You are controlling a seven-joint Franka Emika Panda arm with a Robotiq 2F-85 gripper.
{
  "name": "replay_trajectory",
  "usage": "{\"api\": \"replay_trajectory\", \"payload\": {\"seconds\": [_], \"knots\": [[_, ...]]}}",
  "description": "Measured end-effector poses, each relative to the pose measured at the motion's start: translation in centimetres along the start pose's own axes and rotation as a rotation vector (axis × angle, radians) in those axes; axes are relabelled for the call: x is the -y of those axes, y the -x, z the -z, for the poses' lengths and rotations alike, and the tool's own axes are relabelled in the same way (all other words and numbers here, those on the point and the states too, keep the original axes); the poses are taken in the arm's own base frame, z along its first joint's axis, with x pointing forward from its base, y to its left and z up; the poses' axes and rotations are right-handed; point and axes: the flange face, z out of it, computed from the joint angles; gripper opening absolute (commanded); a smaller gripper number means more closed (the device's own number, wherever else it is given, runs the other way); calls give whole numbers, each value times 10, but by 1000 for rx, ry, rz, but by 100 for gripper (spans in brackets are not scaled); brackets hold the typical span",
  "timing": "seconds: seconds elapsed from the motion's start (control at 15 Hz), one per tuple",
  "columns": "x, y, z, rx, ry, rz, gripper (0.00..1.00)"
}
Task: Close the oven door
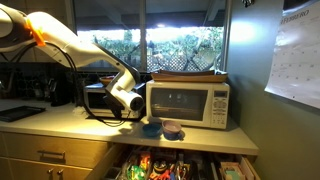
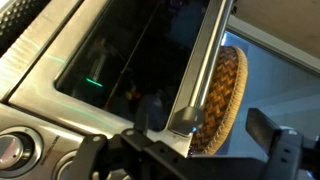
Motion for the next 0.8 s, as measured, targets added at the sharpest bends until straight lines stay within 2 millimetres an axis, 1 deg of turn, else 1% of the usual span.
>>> {"api": "replay_trajectory", "payload": {"seconds": [0.27,0.4,0.47,0.6,0.67,0.8], "knots": [[-9,2,-8,0,-7,10,100],[-8,6,-8,53,13,-1,100],[-5,7,-4,94,43,3,100],[8,5,10,161,130,36,100],[20,3,17,186,175,62,100],[54,0,30,232,265,126,100]]}}
